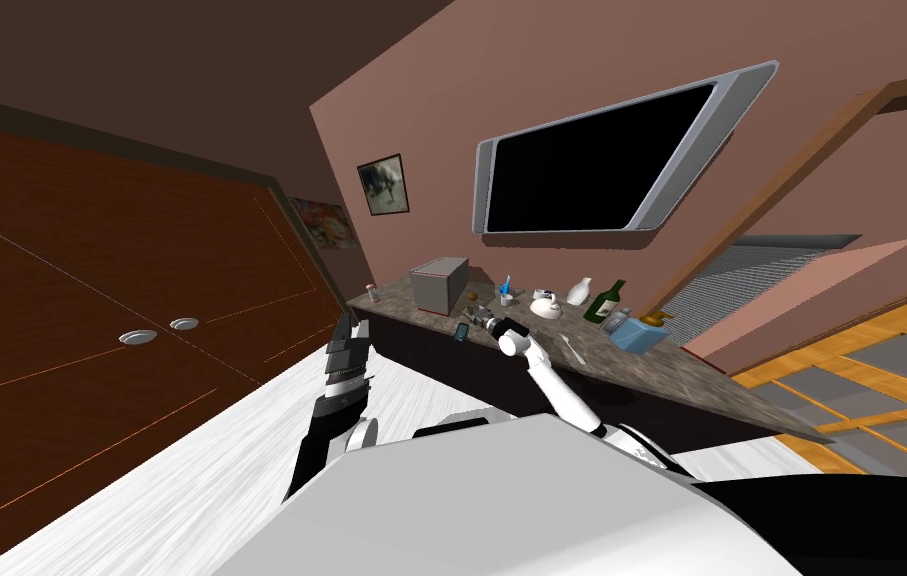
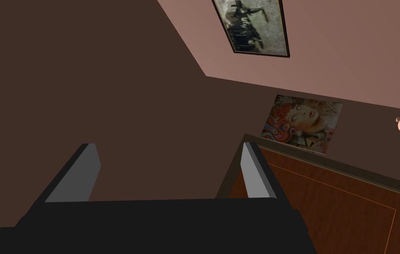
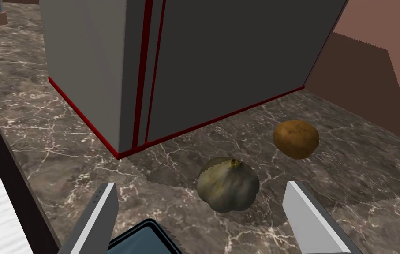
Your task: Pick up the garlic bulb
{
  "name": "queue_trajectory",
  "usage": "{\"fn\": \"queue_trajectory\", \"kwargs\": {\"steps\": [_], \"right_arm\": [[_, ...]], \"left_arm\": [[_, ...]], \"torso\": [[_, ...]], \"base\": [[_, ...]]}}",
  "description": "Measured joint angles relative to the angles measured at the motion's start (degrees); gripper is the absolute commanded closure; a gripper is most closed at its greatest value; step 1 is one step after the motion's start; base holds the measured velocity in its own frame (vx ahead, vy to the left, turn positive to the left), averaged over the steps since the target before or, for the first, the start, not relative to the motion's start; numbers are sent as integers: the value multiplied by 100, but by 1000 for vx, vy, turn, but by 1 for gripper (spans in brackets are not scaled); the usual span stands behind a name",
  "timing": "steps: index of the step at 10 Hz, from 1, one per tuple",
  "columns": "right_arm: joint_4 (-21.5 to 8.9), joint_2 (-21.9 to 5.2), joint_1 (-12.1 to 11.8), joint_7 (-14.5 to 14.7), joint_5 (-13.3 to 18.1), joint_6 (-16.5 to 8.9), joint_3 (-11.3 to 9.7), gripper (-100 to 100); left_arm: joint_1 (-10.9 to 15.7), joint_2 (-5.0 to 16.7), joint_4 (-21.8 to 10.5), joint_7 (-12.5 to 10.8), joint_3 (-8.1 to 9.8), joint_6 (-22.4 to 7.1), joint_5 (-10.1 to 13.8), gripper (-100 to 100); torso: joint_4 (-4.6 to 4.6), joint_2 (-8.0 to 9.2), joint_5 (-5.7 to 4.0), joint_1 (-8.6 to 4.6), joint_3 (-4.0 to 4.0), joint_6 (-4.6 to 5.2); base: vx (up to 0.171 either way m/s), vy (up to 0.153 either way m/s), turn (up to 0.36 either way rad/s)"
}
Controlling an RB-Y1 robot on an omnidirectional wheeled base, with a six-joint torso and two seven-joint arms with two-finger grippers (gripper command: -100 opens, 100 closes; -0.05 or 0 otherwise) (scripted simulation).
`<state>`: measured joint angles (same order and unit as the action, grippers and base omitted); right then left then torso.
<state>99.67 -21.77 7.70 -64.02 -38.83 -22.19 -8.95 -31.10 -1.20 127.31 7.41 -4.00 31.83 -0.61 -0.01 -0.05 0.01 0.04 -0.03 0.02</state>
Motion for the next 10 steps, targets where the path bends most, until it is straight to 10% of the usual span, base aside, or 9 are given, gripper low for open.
{"fn": "queue_trajectory", "kwargs": {"steps": [10], "right_arm": [[-914, -450, 818, -1487, -929, -1133, -130, -100]], "left_arm": [[0, 0, 0, 0, 0, 0, 0, 0]], "torso": [[-2, -10, 0, 1, -6, 0]], "base": [[22, 11, 0]]}}
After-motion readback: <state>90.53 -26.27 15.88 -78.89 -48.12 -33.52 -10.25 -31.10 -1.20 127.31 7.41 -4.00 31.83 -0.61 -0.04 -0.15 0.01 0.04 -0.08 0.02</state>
